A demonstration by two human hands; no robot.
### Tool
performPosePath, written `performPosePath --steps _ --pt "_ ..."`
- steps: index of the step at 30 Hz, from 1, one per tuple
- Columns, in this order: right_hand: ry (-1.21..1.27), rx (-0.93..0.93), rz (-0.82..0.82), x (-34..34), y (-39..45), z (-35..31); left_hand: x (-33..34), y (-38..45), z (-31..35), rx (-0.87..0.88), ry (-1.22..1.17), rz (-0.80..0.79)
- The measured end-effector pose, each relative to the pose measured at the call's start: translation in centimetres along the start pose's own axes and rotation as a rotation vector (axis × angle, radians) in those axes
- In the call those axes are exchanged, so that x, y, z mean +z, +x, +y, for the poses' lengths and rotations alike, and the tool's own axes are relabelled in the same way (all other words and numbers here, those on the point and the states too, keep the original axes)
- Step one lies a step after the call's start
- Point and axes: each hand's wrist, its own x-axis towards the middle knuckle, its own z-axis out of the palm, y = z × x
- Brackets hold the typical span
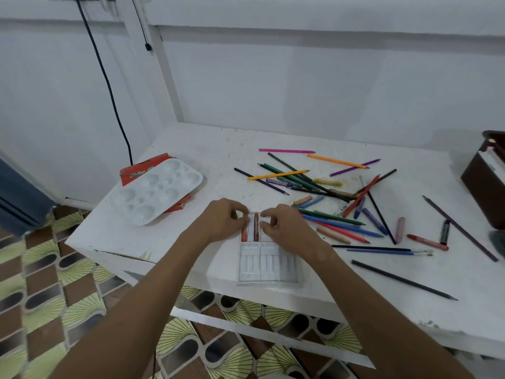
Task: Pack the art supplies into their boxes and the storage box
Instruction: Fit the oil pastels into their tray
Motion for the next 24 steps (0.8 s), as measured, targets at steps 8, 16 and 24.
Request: performPosePath --steps 8,16,24 --pt "-0.009 0.110 0.212 -5.0 2.8 3.8 -0.3 6.7 3.8 0.091 0.047 0.068" --pt "-0.234 0.145 0.148 -5.8 7.4 6.9 1.3 12.8 5.7 0.160 0.293 0.005" --pt "-0.372 0.167 0.026 -4.6 9.2 6.7 2.0 14.4 5.4 0.156 0.425 -0.083"
